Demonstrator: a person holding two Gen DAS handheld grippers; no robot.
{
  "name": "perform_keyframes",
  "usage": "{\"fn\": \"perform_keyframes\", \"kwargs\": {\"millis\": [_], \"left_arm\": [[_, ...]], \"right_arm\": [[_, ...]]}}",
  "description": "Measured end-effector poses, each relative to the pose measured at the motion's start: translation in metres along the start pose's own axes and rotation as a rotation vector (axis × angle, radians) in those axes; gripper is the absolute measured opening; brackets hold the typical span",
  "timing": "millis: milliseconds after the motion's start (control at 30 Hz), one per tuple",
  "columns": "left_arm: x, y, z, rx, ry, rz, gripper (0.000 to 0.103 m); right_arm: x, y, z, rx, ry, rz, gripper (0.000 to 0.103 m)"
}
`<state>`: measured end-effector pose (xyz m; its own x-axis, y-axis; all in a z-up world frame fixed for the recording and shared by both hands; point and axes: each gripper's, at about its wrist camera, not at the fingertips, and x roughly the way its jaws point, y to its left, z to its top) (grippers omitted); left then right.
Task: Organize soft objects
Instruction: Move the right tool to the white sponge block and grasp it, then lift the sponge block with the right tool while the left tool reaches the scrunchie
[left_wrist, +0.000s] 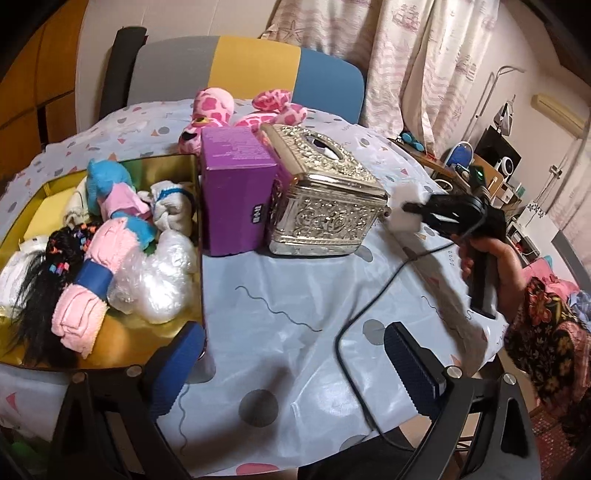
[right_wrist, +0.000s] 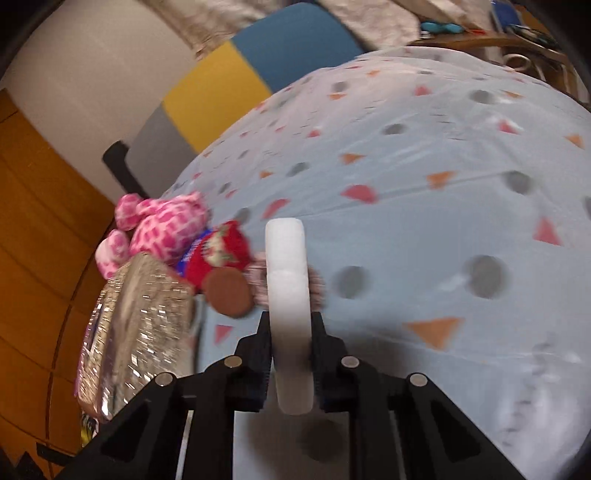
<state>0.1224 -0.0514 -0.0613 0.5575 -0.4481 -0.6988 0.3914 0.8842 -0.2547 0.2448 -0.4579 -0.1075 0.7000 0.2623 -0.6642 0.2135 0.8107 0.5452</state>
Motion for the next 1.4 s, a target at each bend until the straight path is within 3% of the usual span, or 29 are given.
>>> {"fn": "perform_keyframes", "kwargs": {"millis": [167, 267, 367, 500, 633, 800, 933, 967, 1000, 1233, 1400], "left_arm": [[0.001, -0.009, 0.005, 0.018, -0.017, -0.005, 0.099], [0.001, -0.018, 0.009, 0.046, -0.024, -0.006, 0.099], [0.002, -0.025, 0.014, 0.061, -0.030, -0.013, 0.099], [0.002, -0.038, 0.022, 0.085, -0.042, -0.020, 0.099], [0.005, -0.050, 0.027, 0.110, -0.046, -0.028, 0.099], [0.008, -0.065, 0.036, 0.134, -0.050, -0.043, 0.099], [0.013, -0.080, 0.051, 0.161, -0.045, -0.037, 0.099], [0.015, -0.085, 0.056, 0.170, -0.043, -0.032, 0.099], [0.017, -0.091, 0.062, 0.182, -0.042, -0.022, 0.099], [0.035, -0.135, 0.099, 0.249, -0.055, -0.035, 0.099], [0.071, -0.166, 0.126, 0.225, 0.009, -0.068, 0.099]], "right_arm": [[-0.016, -0.035, -0.001, 0.048, 0.023, -0.028, 0.023], [-0.022, -0.041, -0.002, 0.043, 0.022, -0.090, 0.030], [-0.025, -0.040, -0.004, 0.040, 0.010, -0.167, 0.048], [-0.024, -0.041, -0.009, 0.087, 0.011, -0.198, 0.048], [-0.017, -0.026, -0.008, 0.036, -0.022, -0.344, 0.049], [-0.006, -0.015, -0.003, 0.007, -0.028, -0.452, 0.080], [0.014, -0.009, -0.005, -0.083, 0.040, -0.561, 0.081], [0.013, -0.005, -0.008, -0.138, 0.024, -0.574, 0.073], [0.012, -0.004, -0.010, -0.164, 0.016, -0.571, 0.063], [-0.028, -0.029, -0.026, -0.153, -0.104, -0.463, 0.061], [-0.033, -0.042, -0.030, -0.078, -0.152, -0.429, 0.061]]}}
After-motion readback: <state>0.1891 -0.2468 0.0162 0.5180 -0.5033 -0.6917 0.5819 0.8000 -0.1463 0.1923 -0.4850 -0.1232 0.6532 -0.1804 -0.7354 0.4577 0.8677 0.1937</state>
